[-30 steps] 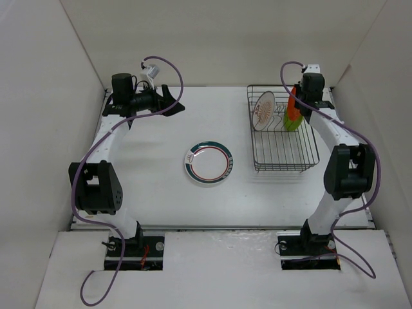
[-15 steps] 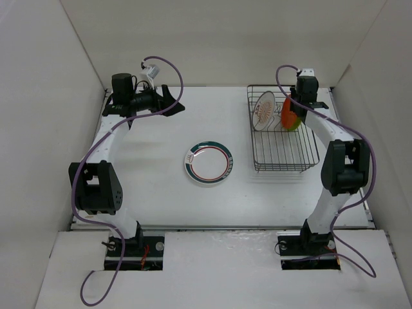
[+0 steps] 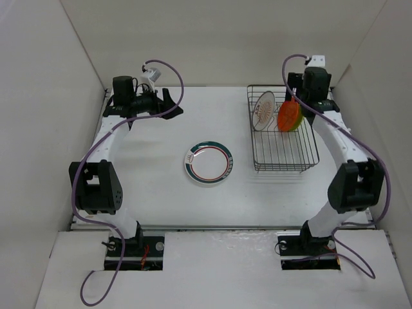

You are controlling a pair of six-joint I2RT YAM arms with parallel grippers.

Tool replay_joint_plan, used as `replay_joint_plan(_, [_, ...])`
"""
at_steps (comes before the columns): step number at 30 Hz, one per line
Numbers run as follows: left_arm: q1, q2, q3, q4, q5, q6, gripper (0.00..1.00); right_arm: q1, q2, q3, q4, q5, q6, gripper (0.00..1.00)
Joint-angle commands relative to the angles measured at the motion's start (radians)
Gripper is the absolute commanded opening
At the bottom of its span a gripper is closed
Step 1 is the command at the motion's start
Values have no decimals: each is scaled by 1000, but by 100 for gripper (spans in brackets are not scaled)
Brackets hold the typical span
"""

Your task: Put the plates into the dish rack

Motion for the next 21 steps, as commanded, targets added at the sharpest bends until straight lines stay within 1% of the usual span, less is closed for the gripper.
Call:
replay_joint_plan(1, [9, 20, 27, -58, -9, 93, 100, 38, -181, 40, 36, 33, 2, 100])
replay_joint_plan(3, [9, 55, 61, -131, 23, 198, 100, 50, -265, 26, 13, 21, 2, 100])
replay_joint_plan(4, [9, 99, 61, -194, 37, 223, 100, 50, -293, 17, 13, -2, 13, 100])
replay_joint_plan(5, [9, 121, 73, -216, 37, 252, 100, 59, -348, -6, -5, -28, 42, 100])
replay_joint_plan(6, [9, 144, 74, -242, 37, 252, 100, 59, -348, -20, -16, -71, 42, 100])
replay_joint_plan(7, [9, 184, 74, -282, 37, 277, 100, 59, -401, -35, -30, -127, 54, 100])
replay_joint_plan(8, [9, 201, 74, -294, 37, 277, 100, 47, -426, -52, -41, -230, 55, 100])
replay_joint_plan(9, [9, 213, 74, -294, 37, 277, 100, 47, -454, -69, -53, -267, 77, 100])
replay_joint_plan(10, [9, 225, 64, -305, 37, 277, 100, 47, -509, -121, -53, -304, 106, 100])
replay_joint_plan(12, [9, 258, 52, -320, 49, 286, 100, 47, -563, -175, -21, -422, 122, 100])
replay_joint_plan(13, [9, 267, 43, -334, 61, 303, 100, 47, -609, -222, 8, -444, 134, 100])
replay_joint_plan(17, [-37, 318, 43, -403, 71, 360, 100, 58, -660, -288, 53, -540, 157, 100])
replay_joint_plan(19, [-63, 328, 32, -403, 60, 370, 100, 67, -660, -288, 53, -588, 167, 100])
replay_joint_plan(21, [-83, 337, -1, -403, 43, 371, 99, 67, -660, -288, 43, -599, 177, 100])
